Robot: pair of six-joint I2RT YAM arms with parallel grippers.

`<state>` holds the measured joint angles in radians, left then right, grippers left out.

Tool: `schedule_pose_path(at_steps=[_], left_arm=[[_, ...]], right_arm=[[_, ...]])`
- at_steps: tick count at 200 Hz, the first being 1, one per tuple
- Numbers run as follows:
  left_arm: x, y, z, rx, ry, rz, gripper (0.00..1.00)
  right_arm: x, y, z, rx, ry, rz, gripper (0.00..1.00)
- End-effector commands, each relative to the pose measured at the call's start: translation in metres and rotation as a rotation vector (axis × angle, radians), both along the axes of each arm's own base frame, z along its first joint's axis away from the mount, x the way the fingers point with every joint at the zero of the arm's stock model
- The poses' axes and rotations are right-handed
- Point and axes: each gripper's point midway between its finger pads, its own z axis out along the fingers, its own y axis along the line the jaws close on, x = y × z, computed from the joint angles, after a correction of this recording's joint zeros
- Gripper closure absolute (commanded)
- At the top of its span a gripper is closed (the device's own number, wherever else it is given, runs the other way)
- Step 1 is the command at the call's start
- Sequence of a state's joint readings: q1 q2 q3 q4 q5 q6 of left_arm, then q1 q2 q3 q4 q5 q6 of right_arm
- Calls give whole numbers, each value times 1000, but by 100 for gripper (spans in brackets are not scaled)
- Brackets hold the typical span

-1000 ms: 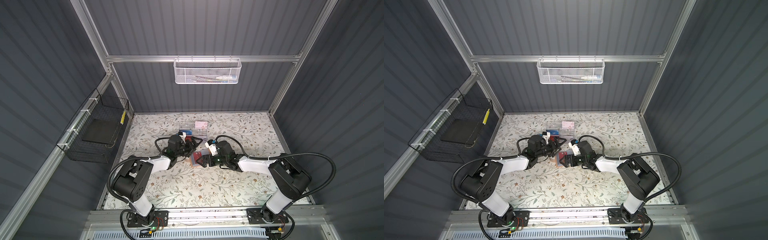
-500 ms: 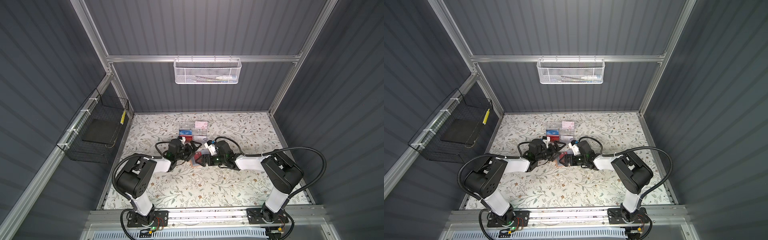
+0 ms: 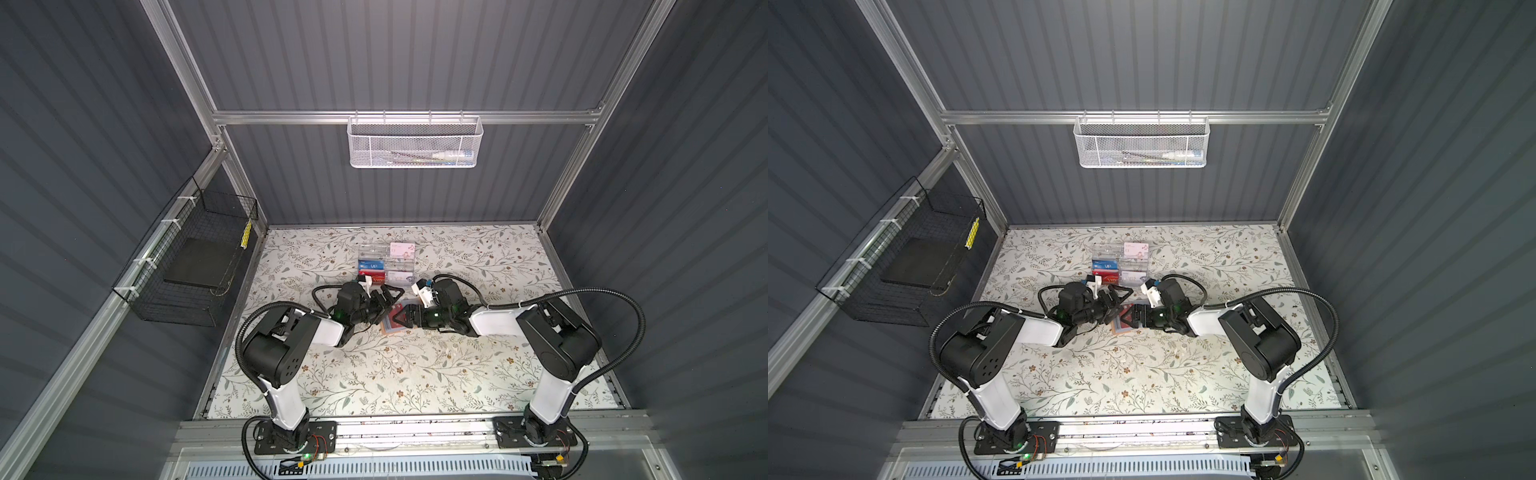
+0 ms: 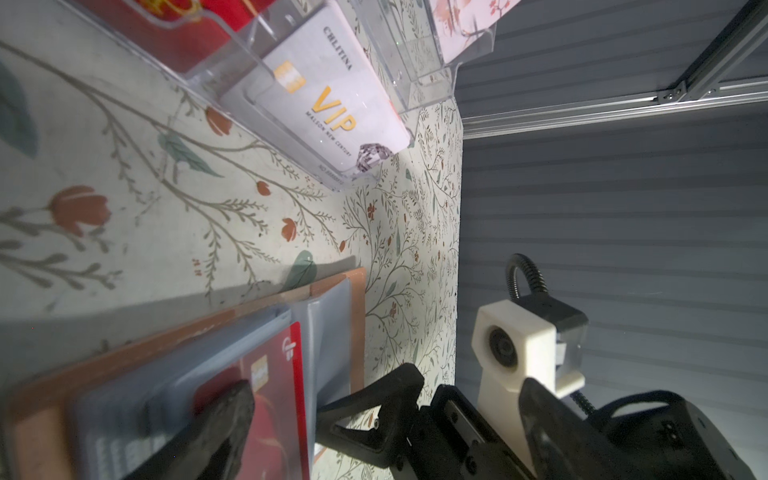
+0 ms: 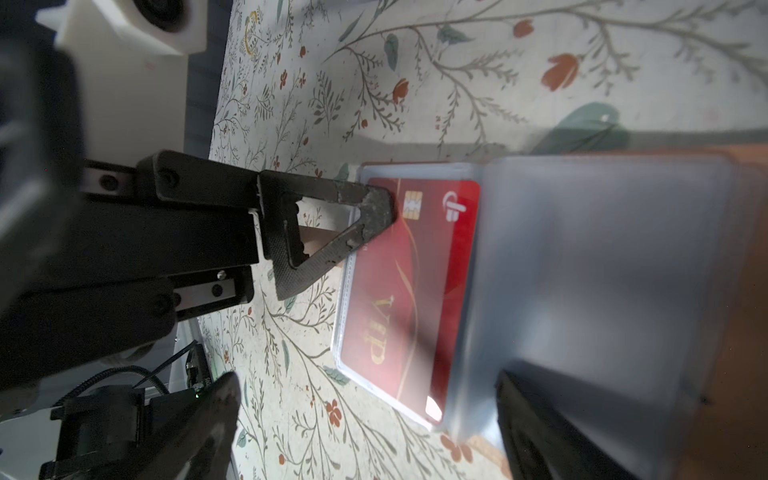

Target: Take the credit cards out of the card holder

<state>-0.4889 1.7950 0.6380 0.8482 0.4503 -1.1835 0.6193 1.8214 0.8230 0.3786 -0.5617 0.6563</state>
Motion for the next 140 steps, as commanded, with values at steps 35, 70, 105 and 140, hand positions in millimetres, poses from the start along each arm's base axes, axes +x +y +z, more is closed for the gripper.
schedule_pose_path(at_steps=[35, 70, 105, 140], left_arm=[[-13, 12, -49, 39, 121, 9, 0], [-15, 23, -52, 28, 134, 16, 0], [-21, 39, -57, 47, 140, 32, 0], [-23, 37, -63, 20, 146, 26, 0]], right_arm=[[-1, -1, -12, 40, 85, -13, 9], [0, 1, -4, 80, 65, -1, 14], [-3, 7, 6, 145, 51, 27, 18], [-3, 4, 19, 147, -7, 29, 21]])
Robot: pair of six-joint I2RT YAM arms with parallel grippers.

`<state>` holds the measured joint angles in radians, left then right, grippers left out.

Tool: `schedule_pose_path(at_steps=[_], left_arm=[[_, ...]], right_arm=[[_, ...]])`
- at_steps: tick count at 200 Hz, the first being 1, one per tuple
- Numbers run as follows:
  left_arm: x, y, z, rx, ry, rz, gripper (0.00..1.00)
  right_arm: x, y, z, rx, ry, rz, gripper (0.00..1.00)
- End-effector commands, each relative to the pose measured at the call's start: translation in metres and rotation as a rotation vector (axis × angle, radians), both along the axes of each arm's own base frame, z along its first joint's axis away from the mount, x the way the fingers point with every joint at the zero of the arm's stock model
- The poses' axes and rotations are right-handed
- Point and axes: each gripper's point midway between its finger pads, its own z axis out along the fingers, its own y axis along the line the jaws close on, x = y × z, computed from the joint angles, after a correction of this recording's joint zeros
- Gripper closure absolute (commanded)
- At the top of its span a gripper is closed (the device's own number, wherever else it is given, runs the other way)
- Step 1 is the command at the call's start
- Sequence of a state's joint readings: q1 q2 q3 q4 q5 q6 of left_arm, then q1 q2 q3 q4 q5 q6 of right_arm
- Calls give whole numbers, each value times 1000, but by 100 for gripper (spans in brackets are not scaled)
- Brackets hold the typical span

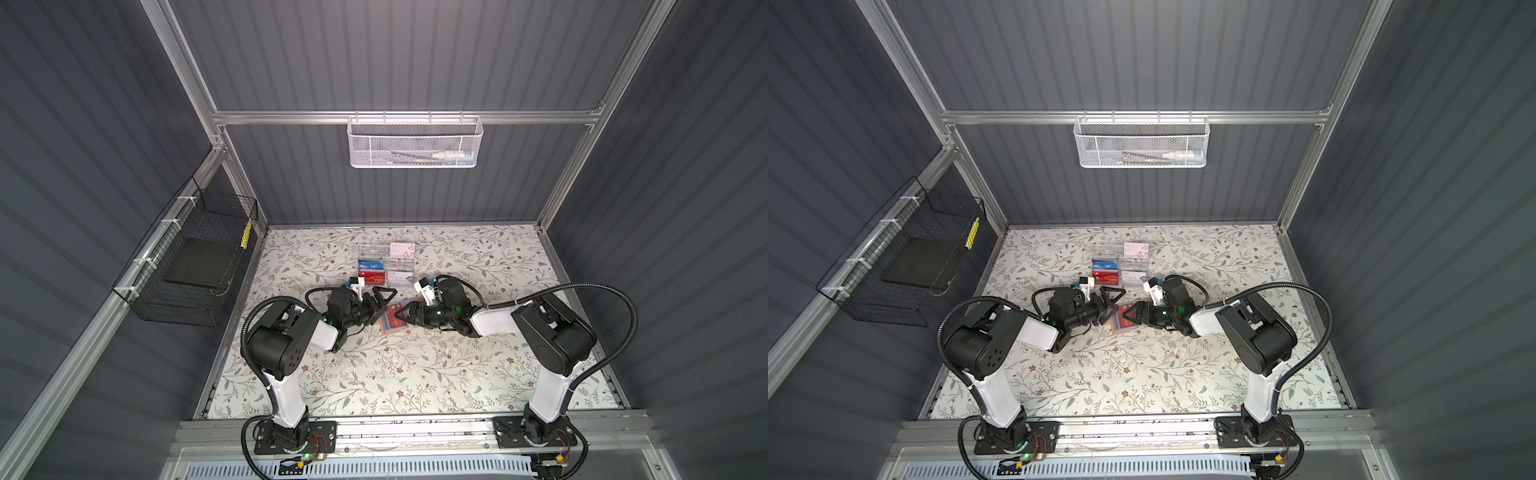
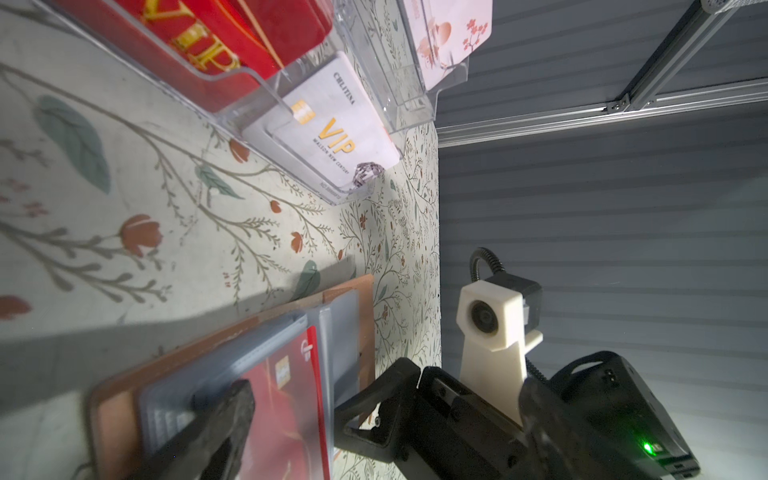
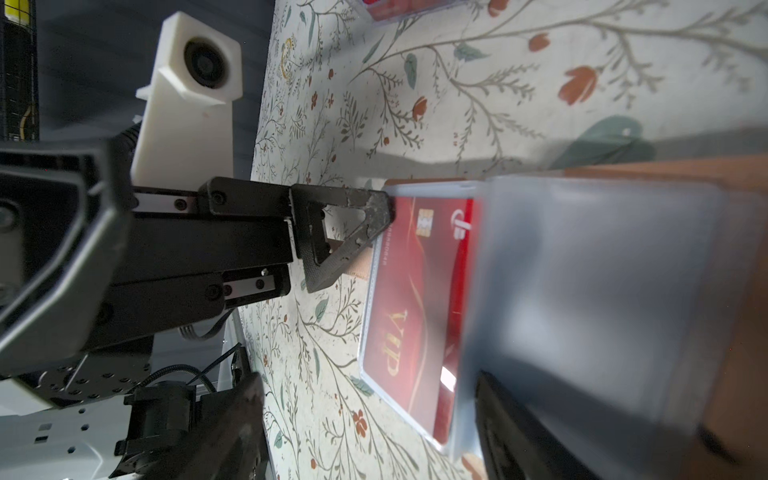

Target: Take the credit cards out of the card holder

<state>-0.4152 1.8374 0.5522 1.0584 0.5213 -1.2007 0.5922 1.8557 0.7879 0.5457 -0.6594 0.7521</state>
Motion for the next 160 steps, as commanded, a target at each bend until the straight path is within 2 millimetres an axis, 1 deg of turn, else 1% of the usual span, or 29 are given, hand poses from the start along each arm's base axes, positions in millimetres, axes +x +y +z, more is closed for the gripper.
schedule_pose_path(at_steps=[1, 18, 64, 83, 109, 131, 160], left_arm=[[-24, 13, -61, 83, 196, 9, 0], [-25, 14, -66, 84, 201, 10, 0], [-28, 14, -71, 81, 208, 6, 0], [-29, 15, -72, 83, 211, 5, 0], [-31, 15, -74, 85, 214, 4, 0], [-31, 16, -75, 83, 216, 5, 0], [-34, 17, -80, 83, 222, 4, 0]], right_arm=[[-5, 0, 12, 23, -47, 24, 21], [-6, -3, 19, 21, -83, 24, 21], [-10, 0, 38, 84, -142, 40, 21], [-10, 3, 29, 69, -112, 52, 21], [-5, 7, 21, 71, -82, 47, 21], [-2, 5, 9, 41, -49, 37, 22], [2, 0, 1, 30, -20, 9, 24]])
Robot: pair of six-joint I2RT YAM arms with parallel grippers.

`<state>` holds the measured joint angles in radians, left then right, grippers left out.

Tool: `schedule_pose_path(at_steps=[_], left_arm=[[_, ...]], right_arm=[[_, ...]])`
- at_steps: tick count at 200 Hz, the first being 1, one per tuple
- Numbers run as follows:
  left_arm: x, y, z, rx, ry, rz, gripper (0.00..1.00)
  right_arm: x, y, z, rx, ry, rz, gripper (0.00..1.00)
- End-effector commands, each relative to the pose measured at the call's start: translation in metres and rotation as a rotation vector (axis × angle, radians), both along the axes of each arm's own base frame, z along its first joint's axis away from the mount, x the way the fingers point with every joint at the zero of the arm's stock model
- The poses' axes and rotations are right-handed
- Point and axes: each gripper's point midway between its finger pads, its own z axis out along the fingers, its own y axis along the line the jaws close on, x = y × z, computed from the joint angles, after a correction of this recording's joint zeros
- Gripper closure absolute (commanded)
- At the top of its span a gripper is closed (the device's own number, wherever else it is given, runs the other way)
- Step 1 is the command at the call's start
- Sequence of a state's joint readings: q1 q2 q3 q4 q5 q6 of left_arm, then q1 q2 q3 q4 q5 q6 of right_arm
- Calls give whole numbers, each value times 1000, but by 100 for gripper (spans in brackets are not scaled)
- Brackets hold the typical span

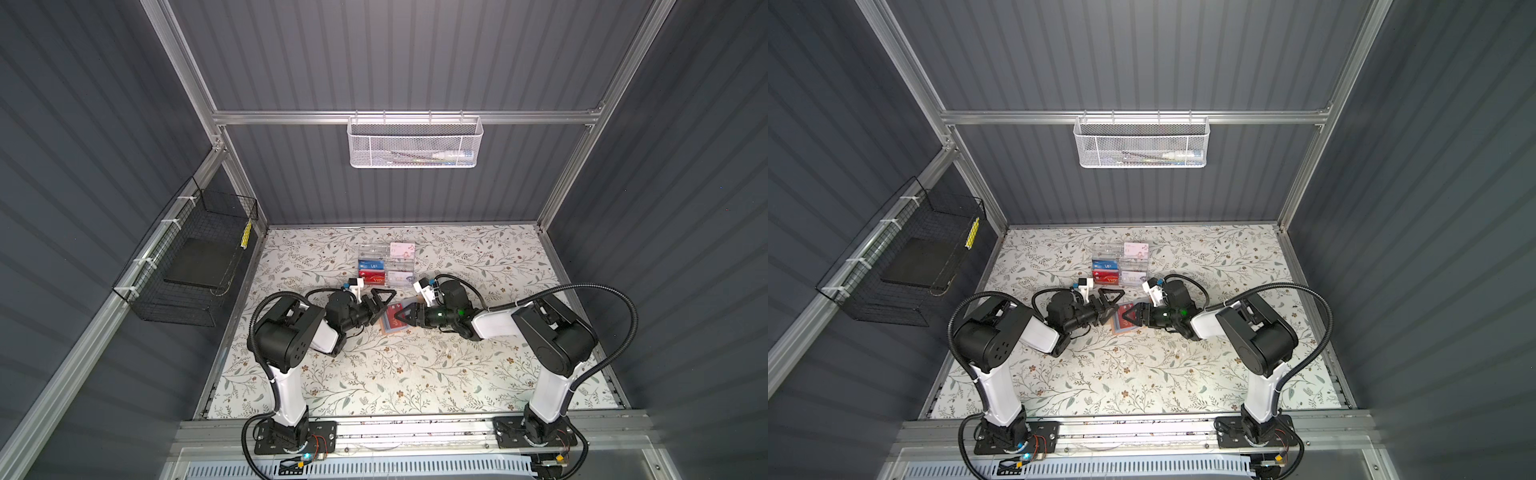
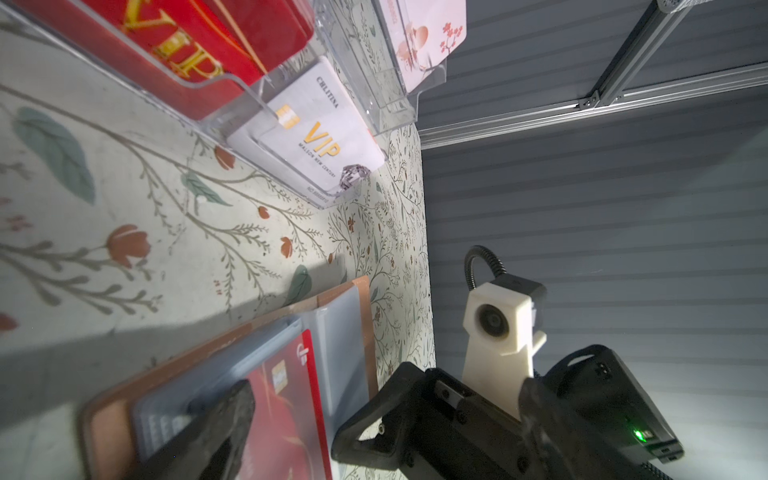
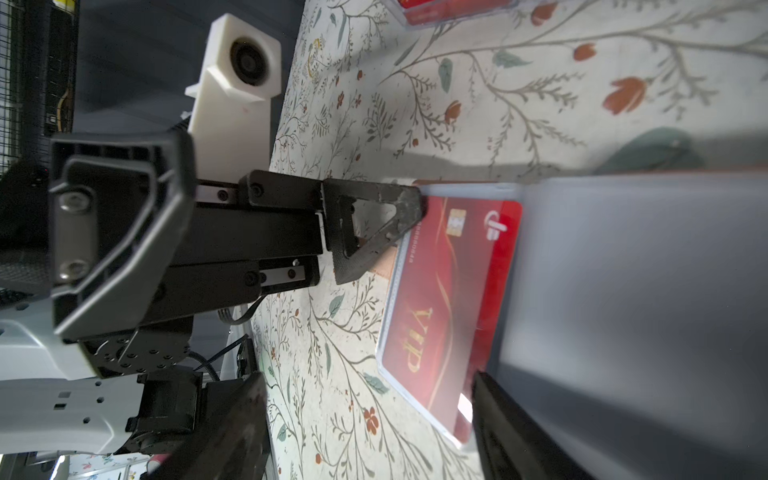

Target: Take the credit cards out of the card holder

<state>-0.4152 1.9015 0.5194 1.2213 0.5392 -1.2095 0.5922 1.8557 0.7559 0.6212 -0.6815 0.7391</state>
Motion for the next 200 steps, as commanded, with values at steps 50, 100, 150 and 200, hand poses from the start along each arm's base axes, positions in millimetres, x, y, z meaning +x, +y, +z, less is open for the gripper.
schedule_pose_path(at_steps=[50, 100, 150, 200], left_arm=[[-34, 18, -86, 101, 284, 16, 0], [-36, 19, -89, 103, 287, 15, 0], [-38, 20, -92, 96, 291, 18, 0], [-40, 21, -95, 96, 296, 19, 0]], right_arm=[[10, -4, -15, 13, 84, -27, 26], [8, 3, -11, 74, 100, 7, 36], [6, 7, -6, 133, 109, 27, 49], [8, 8, -7, 138, 115, 26, 68]])
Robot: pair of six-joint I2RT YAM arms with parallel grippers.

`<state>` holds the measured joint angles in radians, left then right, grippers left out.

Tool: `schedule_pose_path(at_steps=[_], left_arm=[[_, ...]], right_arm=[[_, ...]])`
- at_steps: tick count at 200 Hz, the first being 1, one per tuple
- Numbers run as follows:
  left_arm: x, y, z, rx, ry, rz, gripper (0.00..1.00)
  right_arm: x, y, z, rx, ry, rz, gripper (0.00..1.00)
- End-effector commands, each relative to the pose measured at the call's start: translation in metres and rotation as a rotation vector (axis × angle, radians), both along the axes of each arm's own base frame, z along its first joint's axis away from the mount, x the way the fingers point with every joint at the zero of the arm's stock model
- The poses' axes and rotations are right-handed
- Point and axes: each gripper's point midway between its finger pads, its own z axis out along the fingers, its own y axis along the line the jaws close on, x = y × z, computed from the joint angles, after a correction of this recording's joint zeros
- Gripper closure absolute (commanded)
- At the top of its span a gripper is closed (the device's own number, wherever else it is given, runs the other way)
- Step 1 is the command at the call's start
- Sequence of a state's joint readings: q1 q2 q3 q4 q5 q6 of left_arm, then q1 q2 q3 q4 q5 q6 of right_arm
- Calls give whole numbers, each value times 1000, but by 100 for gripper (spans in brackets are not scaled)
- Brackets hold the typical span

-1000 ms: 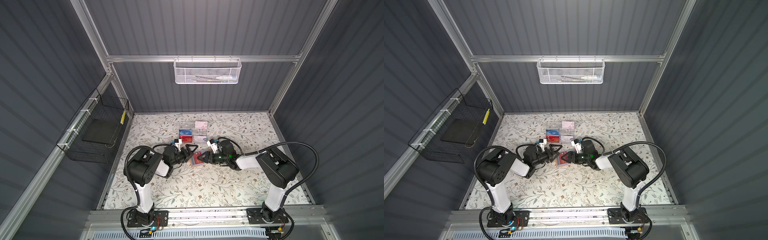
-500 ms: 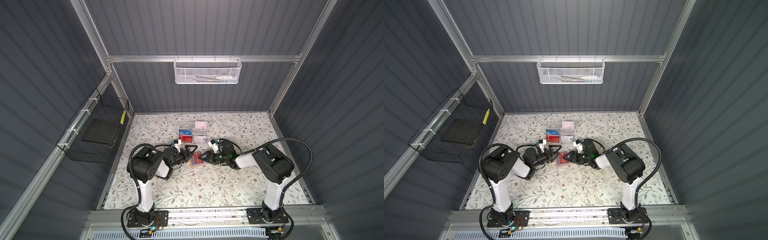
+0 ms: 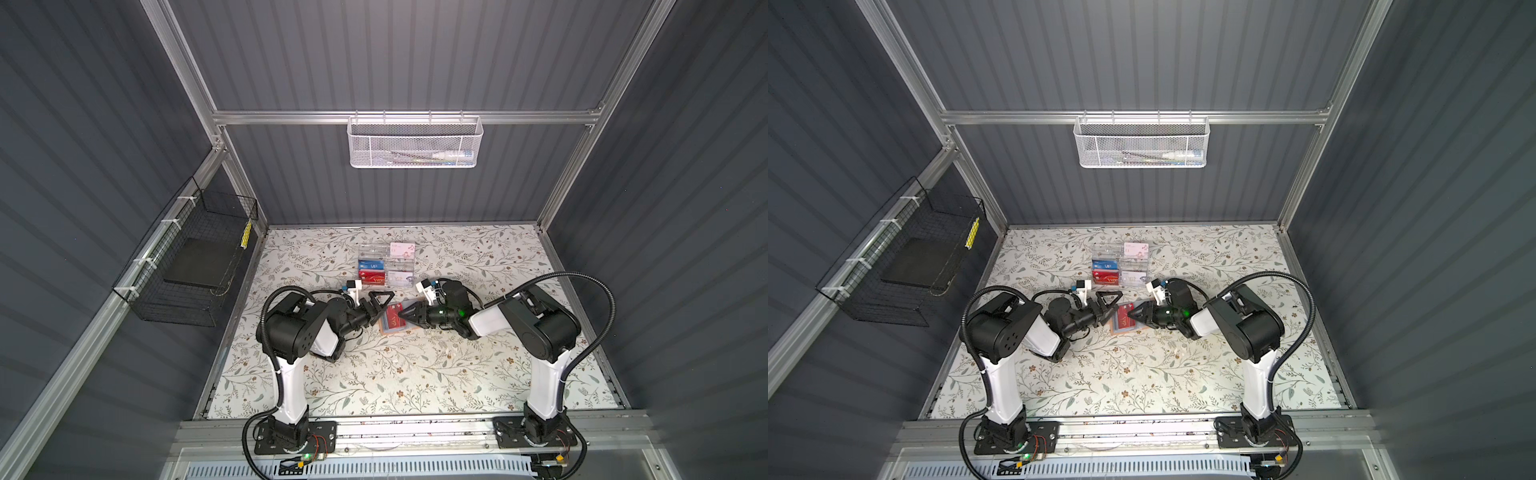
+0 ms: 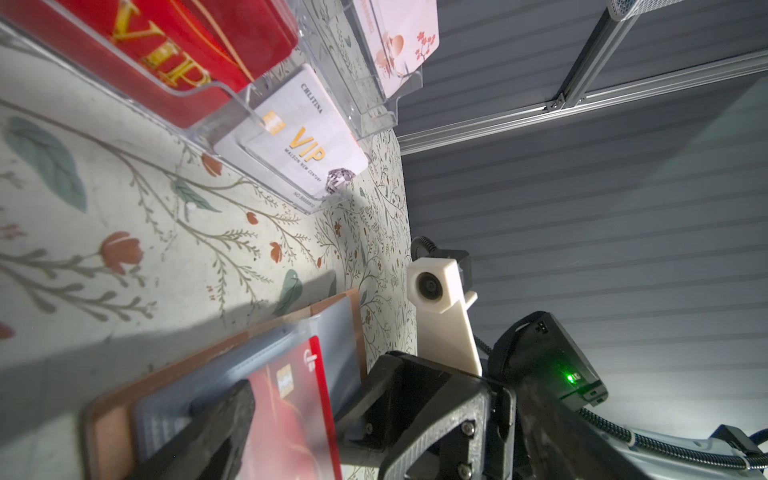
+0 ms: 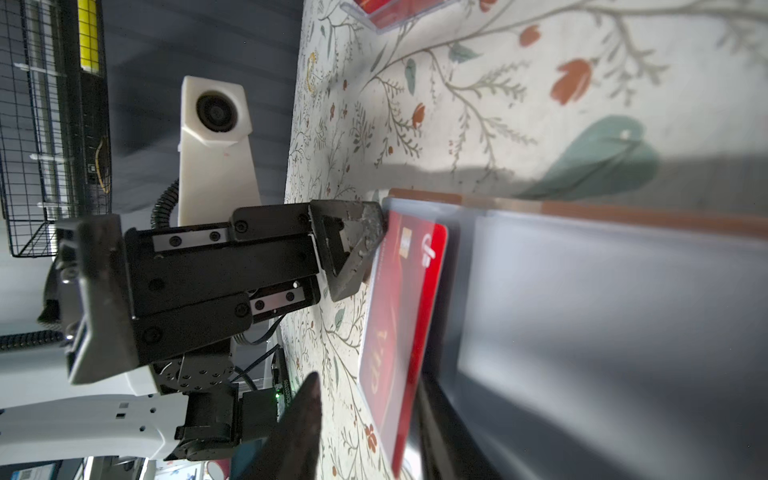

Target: Take the credit cards out of the card holder

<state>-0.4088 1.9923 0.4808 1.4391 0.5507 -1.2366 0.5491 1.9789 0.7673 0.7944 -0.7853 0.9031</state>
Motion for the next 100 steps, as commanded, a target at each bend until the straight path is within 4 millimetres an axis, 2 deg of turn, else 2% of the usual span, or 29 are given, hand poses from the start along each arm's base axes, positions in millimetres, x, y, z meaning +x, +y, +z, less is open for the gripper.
schedule_pose_path(at_steps=[1, 69, 100], left_arm=[[-36, 18, -94, 146, 352, 14, 0], [-38, 18, -95, 137, 355, 13, 0], [-38, 19, -95, 134, 352, 15, 0]], right_arm=[[-3, 8, 5, 35, -14, 40, 68], [-2, 9, 3, 40, -4, 44, 83], [-2, 8, 3, 40, -3, 41, 93]])
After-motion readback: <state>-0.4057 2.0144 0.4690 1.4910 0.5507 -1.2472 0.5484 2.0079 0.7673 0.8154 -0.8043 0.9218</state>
